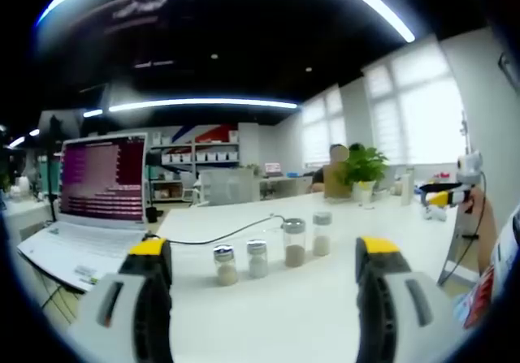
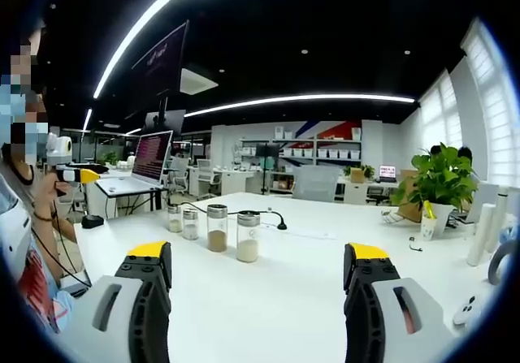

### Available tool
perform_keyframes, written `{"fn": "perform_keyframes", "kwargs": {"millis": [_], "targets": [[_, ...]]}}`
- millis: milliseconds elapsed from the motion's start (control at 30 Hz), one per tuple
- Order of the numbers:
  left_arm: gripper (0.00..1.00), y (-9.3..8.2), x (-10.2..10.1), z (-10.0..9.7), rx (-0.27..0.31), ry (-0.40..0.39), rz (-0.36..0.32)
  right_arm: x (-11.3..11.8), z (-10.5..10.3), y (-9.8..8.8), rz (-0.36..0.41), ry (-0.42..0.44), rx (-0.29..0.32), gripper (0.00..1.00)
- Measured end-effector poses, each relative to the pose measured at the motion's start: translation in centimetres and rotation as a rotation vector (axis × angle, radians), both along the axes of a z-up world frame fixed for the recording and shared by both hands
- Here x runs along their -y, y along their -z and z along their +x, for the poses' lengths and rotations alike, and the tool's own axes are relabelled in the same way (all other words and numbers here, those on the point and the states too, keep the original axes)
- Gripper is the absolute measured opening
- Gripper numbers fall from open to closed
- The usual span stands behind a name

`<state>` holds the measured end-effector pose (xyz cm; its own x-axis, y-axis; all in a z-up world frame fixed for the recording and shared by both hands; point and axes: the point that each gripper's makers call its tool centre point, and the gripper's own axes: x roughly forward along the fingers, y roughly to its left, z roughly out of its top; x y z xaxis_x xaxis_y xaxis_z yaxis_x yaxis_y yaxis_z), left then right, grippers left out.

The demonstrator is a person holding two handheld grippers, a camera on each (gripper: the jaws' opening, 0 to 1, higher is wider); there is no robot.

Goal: Rotate the seasoning bottle until the label or dispensing opening points toward the visible target arrow and the bottle remains upright within the marked orientation range

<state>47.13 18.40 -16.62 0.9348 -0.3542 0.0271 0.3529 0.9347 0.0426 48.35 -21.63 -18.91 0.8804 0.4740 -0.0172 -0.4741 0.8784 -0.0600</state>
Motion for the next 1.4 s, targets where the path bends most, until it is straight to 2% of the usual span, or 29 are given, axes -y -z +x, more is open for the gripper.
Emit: {"fn": "perform_keyframes", "kwargs": {"millis": [300,400,567,800,900,1100,1200,1300,1400], "targets": [[0.99,0.2,-0.1,0.2,-0.004,-0.005,-0.006,0.3,0.5,-0.9,0.028,0.028,0.031,0.95],[0.99,0.2,-0.2,0.2,-0.005,-0.006,-0.009,-0.3,0.6,-1.8,0.037,0.015,0.075,0.99],[0.99,0.2,-0.4,0.1,-0.005,-0.012,-0.014,-2.2,1.0,-1.9,0.026,-0.036,0.087,0.99],[0.99,0.0,-0.8,0.2,0.002,-0.015,-0.024,-4.7,1.1,-1.8,0.010,-0.105,0.074,0.99],[0.98,0.2,-0.9,0.3,-0.003,-0.019,-0.026,-4.7,1.6,-2.0,0.020,-0.087,0.072,0.98],[0.98,0.3,-1.0,0.2,-0.005,-0.013,-0.033,-5.2,2.0,-1.3,0.033,-0.075,0.027,0.95],[0.98,0.3,-1.0,0.1,-0.005,-0.014,-0.031,-5.7,1.9,-1.1,0.011,-0.068,0.037,0.90],[0.98,0.0,-1.2,0.0,0.010,-0.020,-0.039,-6.4,2.0,-1.0,0.001,-0.064,0.042,0.90],[0.98,0.0,-1.2,0.0,0.008,-0.024,-0.039,-7.0,2.2,-1.1,0.029,-0.081,0.034,0.91]]}}
